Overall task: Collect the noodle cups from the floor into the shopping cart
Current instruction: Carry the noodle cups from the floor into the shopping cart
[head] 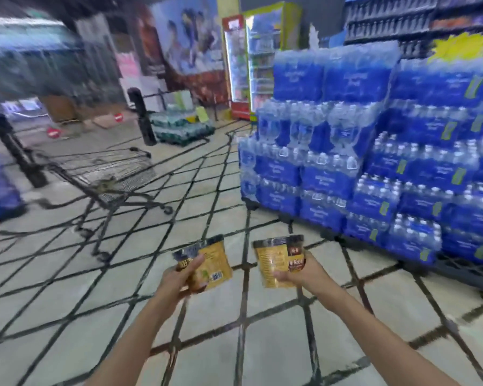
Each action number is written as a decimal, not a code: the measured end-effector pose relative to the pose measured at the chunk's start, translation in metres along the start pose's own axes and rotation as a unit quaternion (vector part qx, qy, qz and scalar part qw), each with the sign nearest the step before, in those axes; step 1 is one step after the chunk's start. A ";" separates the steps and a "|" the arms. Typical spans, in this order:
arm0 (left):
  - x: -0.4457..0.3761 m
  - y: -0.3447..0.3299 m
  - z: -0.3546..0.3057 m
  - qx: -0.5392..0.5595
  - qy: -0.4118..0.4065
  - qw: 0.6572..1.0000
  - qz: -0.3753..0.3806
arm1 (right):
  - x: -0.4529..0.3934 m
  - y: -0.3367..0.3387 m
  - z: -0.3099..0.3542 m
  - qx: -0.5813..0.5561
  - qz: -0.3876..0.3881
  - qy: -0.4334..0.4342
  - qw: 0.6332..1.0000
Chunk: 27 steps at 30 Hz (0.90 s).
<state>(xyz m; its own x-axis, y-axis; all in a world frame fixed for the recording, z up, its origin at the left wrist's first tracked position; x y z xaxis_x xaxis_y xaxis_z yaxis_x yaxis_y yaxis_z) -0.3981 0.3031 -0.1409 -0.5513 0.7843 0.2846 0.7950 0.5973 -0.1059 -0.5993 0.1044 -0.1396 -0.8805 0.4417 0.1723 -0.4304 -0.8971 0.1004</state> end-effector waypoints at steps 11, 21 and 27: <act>-0.045 0.213 -0.013 0.086 -0.018 0.976 -0.200 | -0.250 -0.146 0.045 0.032 0.203 0.026 0.978; -0.190 0.350 -0.081 0.108 -0.022 0.951 -0.289 | -0.498 -0.188 0.096 0.047 0.291 0.011 0.955; -0.261 0.419 -0.107 0.128 -0.030 0.939 -0.317 | -0.618 -0.218 0.115 0.057 0.300 0.014 0.952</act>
<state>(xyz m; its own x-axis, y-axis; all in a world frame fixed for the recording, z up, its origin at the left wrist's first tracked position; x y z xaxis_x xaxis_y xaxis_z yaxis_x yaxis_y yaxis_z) 0.1060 0.3303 -0.1572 -0.9126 0.2610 0.3147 0.2196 0.9622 -0.1610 0.0614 0.0287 -0.1549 -0.9666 -0.1516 0.2068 0.1747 -0.9797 0.0984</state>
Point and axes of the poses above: each hand's wrist, its own x-axis away from the middle knuckle, its own y-axis out of the back of the hand, z = x × y, the point moved 8 cm from there along -x, towards the middle knuckle, and after that the axes turned 13 degrees about z, right-handed, at the moved point
